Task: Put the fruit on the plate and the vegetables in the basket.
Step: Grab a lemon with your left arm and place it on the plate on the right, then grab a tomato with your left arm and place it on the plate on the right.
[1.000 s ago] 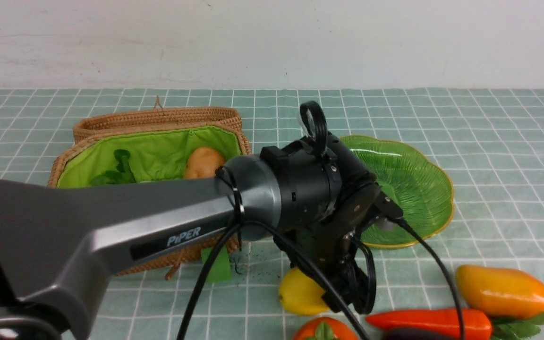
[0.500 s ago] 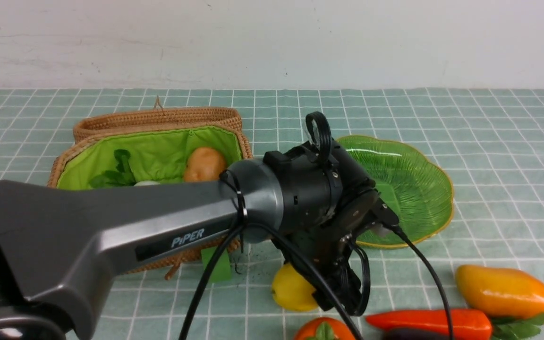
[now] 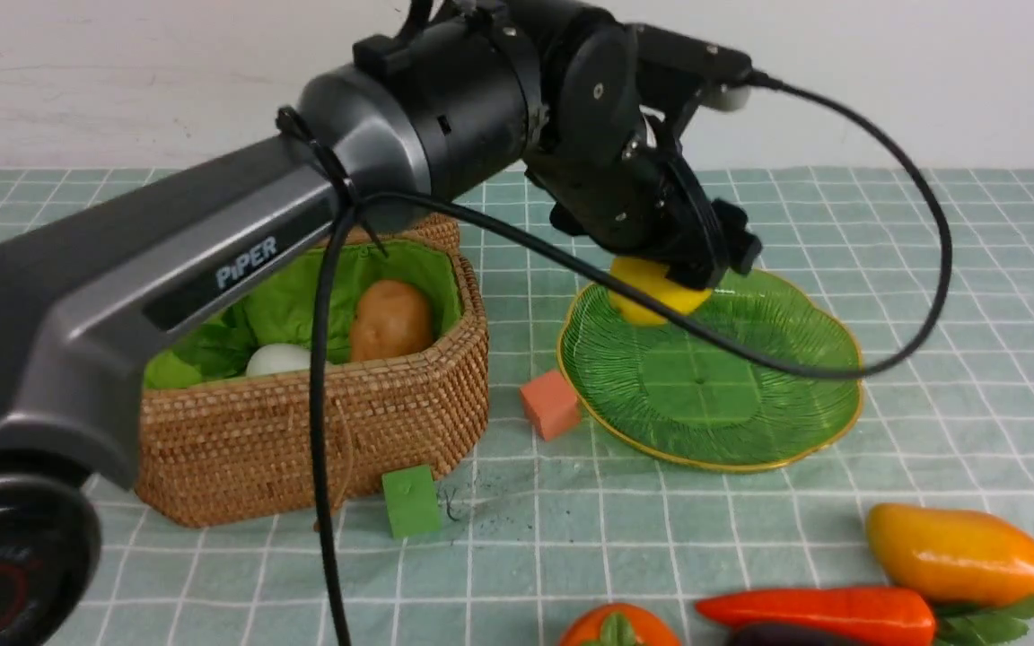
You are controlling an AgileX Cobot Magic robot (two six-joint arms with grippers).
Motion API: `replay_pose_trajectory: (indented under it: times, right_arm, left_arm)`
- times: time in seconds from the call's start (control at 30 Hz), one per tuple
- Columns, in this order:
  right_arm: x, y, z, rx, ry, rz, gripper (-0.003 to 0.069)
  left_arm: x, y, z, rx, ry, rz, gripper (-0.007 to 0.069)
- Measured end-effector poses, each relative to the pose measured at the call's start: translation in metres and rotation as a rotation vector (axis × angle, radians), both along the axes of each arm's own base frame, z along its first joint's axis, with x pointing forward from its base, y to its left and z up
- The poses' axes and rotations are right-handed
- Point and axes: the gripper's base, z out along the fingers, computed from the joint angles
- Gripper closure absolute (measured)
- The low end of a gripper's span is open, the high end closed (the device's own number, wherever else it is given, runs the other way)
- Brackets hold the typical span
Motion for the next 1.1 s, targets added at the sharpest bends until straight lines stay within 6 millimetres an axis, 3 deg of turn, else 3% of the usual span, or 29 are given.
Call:
replay_pose_trajectory:
  times: [0.1,0.23,0.37,0.5,0.7,0.87,1.1]
  right_arm:
    - [0.0,0.0,0.0,0.0,0.0,0.0,0.0417]
    - [0.0,0.0,0.0,0.0,0.0,0.0,0.0417]
    - [0.0,0.0,0.0,0.0,0.0,0.0,0.0417]
    - [0.0,0.0,0.0,0.0,0.0,0.0,0.0417]
    - [0.0,0.0,0.0,0.0,0.0,0.0,0.0417]
    - [0.0,0.0,0.0,0.0,0.0,0.0,0.0417]
    - [0.0,0.0,0.0,-0.001,0.0,0.0,0.0417]
  left_arm:
    - [0.021,-0.004,-0.02,-0.067,-0.014,0.033,0.0061]
    - [0.039,-0.014,-0.076,-0.046,0.046,0.063,0.0061]
    - [0.042,-0.016,-0.093,-0.028,0.064,0.068,0.0061]
    - [0.043,-0.016,-0.091,-0.039,0.056,0.07,0.006]
    - [0.04,-0.016,-0.087,-0.051,0.089,0.073,-0.0039]
    - [0.036,-0.01,-0.077,-0.036,0.109,0.074,-0.0041]
    - [0.0,0.03,-0.015,0.128,0.224,0.007,0.0049]
